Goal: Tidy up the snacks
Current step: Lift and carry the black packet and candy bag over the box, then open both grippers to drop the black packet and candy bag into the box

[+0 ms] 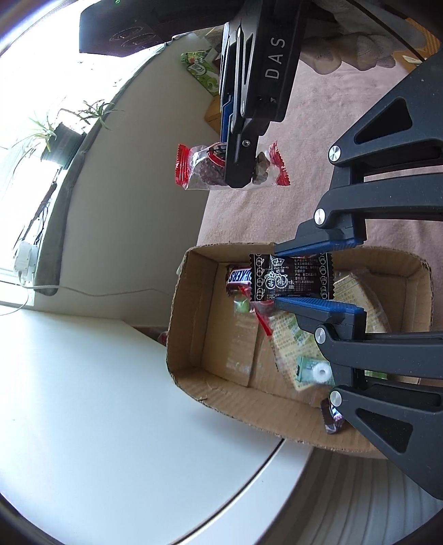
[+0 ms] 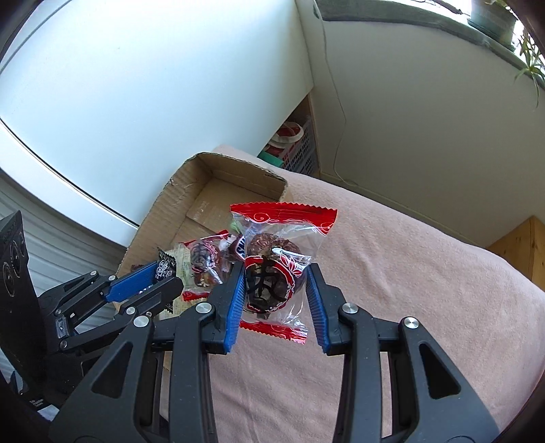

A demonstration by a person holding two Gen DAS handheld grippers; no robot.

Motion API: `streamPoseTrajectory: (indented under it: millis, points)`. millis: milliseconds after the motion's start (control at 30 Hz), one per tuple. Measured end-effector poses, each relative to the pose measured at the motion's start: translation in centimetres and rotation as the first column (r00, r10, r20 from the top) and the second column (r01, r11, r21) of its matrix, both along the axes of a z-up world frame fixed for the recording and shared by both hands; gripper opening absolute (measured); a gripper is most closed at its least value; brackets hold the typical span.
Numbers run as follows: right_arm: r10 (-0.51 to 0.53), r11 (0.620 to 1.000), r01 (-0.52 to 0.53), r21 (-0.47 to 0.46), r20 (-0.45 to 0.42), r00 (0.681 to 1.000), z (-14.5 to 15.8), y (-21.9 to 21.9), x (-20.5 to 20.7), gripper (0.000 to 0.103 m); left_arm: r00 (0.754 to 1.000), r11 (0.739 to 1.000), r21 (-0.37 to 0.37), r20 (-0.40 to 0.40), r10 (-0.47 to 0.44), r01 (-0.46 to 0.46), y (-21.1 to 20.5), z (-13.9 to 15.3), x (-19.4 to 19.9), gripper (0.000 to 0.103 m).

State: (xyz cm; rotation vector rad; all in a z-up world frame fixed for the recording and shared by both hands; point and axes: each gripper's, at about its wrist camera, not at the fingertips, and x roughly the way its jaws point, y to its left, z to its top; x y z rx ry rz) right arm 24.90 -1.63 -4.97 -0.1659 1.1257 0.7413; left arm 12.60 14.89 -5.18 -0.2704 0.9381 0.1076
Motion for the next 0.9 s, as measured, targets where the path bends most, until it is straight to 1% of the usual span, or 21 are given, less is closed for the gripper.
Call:
streamPoseTrajectory:
  millis: [167,433,633,900]
  points:
    - [0.048,0.999,-0.048,0.0,0.01,0.999,0.1,2.9,-0.4,0.037,0.999,0.999,0.002,0.007,0.038,-0.038,1.5,0.1,0.3,0.022]
    - [0.095,0.995,-0.095,0.004,-0.005,0.995,-0.3,6.4,-0.3,0.037,0.997,0.997,0.013,0.006,0.072,-0.072,3.4,-0.4,1.2,0.022]
    - [0.11,0.994,-0.111,-0.007,-0.017,0.994,-1.1,7.8,0.0,0.037,0.996,0.996,0.012,-0.001,0.093,-0.093,4.3,-0.7,1.3,0.022]
    - [0.126,0.992,-0.126,-0.008,-0.023,0.992,-1.5,8.5,0.2,0.037,0.995,0.995,0.02,-0.007,0.101,-0.101,4.7,-0.7,1.1,0.022]
